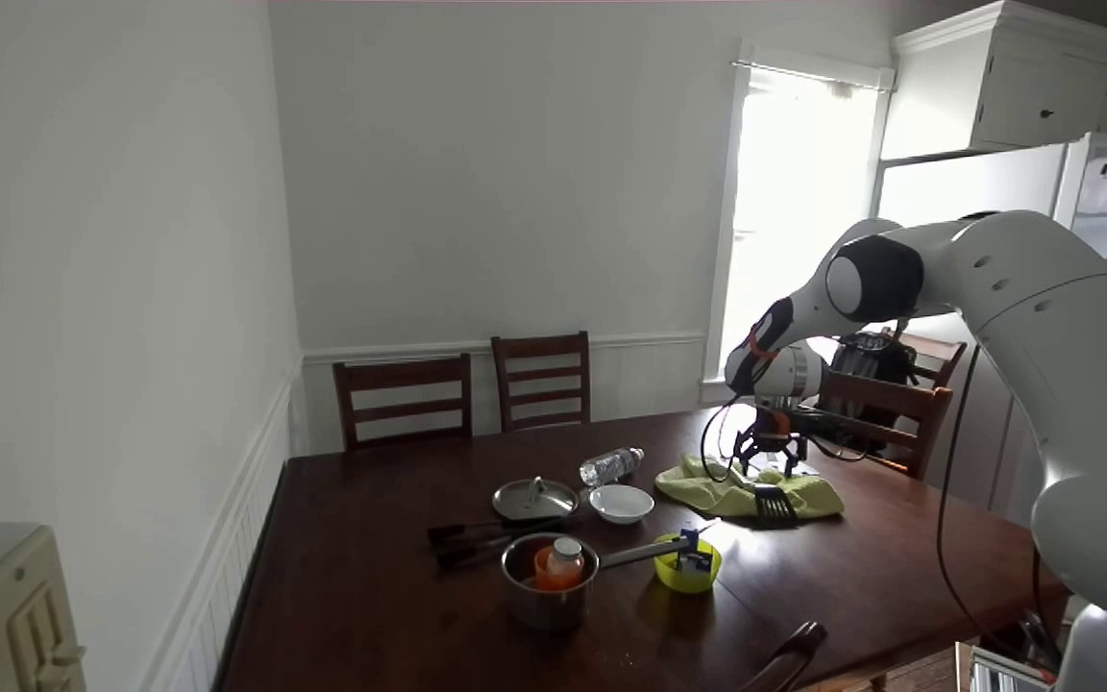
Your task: Put the spatula in the white bowl
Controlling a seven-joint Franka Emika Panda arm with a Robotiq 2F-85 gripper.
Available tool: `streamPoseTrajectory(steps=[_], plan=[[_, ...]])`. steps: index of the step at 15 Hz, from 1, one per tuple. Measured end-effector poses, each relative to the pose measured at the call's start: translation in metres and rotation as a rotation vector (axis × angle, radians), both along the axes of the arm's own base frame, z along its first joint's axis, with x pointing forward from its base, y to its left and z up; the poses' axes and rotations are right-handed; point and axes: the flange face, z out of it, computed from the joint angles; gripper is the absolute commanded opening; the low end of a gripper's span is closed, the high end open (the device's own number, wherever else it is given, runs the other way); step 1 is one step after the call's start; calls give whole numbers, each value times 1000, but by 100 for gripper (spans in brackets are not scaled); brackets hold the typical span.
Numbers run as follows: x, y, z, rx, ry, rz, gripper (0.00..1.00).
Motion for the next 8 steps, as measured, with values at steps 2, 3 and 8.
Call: streamPoseTrajectory(steps=[2,3,8], plan=[[1,-4,-13,2,-1,-2,100],[1,-8,-17,-4,-3,-4,100],[12,-19,-28,-42,-45,8,77]])
